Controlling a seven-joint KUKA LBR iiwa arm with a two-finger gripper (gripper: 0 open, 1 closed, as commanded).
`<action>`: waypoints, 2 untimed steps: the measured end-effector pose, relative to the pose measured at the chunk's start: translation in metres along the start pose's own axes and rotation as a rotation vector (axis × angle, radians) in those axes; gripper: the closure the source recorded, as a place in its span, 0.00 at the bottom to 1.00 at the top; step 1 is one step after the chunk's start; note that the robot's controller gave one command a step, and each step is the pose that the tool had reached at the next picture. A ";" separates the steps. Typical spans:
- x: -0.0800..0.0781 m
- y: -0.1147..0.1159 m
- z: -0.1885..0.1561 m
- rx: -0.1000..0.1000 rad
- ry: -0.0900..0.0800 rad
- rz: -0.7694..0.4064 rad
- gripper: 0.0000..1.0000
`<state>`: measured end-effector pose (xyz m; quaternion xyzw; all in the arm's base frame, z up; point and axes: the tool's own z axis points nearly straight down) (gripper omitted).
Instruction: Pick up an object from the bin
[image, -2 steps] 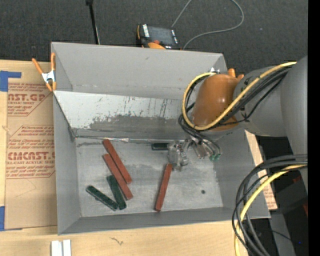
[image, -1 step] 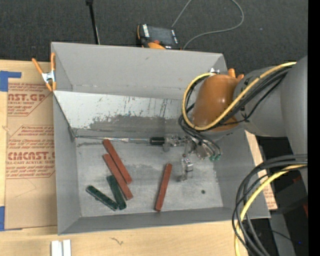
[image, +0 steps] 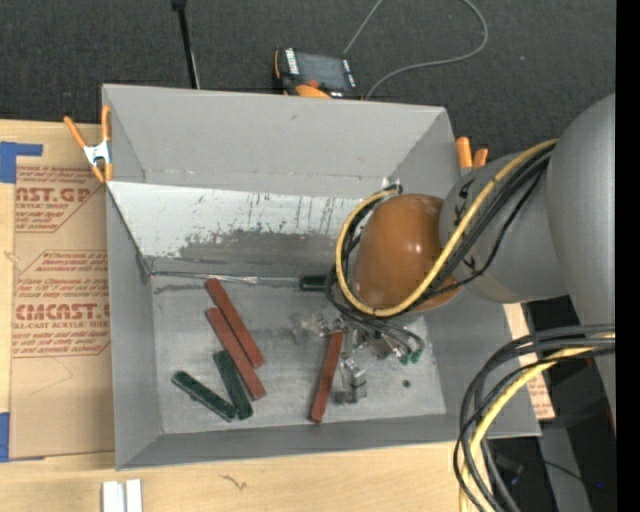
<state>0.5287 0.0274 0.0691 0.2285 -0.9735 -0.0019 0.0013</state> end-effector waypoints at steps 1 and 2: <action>0.000 -0.002 0.000 0.003 -0.002 0.003 1.00; 0.006 -0.001 -0.138 0.008 -0.011 -0.077 1.00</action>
Offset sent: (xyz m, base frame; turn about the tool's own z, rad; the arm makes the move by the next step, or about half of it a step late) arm 0.0000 0.0000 0.0000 0.0000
